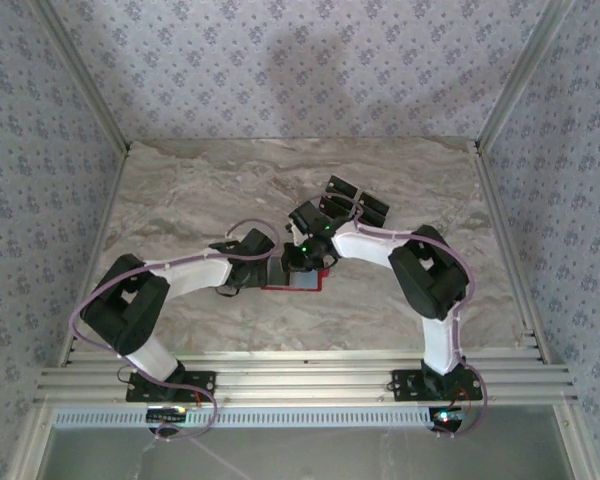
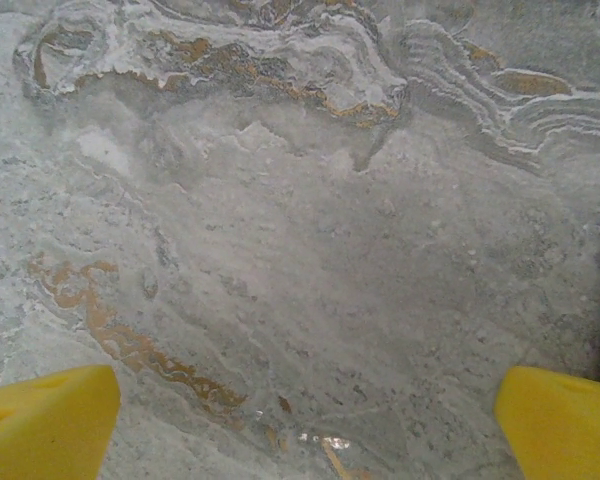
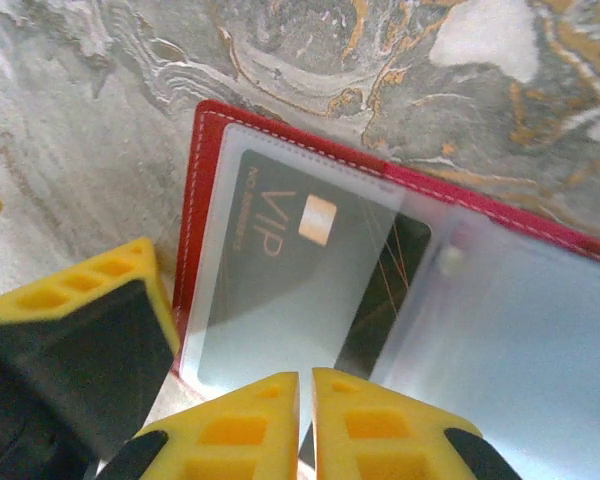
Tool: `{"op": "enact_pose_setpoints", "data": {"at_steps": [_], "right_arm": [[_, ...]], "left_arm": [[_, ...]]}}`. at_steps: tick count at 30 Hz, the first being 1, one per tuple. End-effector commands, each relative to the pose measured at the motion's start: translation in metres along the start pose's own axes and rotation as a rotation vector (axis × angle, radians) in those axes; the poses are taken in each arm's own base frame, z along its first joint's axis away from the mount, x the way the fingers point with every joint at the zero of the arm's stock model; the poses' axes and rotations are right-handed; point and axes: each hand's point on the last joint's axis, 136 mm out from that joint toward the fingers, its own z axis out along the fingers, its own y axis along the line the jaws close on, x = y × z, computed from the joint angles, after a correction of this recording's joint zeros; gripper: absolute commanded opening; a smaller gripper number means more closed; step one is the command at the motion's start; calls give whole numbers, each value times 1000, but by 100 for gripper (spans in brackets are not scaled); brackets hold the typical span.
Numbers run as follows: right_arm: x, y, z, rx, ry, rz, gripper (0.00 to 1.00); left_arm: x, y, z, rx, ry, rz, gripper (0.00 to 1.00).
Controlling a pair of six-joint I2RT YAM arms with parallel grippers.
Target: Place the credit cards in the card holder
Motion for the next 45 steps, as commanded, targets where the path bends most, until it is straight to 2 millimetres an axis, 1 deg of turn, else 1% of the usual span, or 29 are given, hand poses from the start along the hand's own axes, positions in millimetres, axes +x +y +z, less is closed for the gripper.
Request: {"op": "enact_pose_setpoints", "data": {"at_steps": [1, 4, 6, 14, 28, 36, 45], "right_arm": [[-2, -6, -21, 31, -37, -1, 14], [2, -16, -19, 52, -28, 11, 13], [5, -20, -17, 60, -23, 14, 13], [7, -24, -5, 59, -7, 22, 13], [9, -20, 13, 50, 29, 15, 13], [10, -16, 19, 47, 44, 9, 12], [9, -13, 23, 43, 53, 7, 12]], "left_arm": [[3, -1, -6, 15, 11, 1, 99], [-2, 4, -9, 6, 1, -5, 99], [-2, 6, -7, -1, 4, -6, 99], [5, 16, 4, -50, 30, -1, 99], [13, 15, 13, -53, 54, -2, 99], [18, 13, 17, -42, 65, -5, 99], [21, 12, 19, -33, 72, -9, 99]]}}
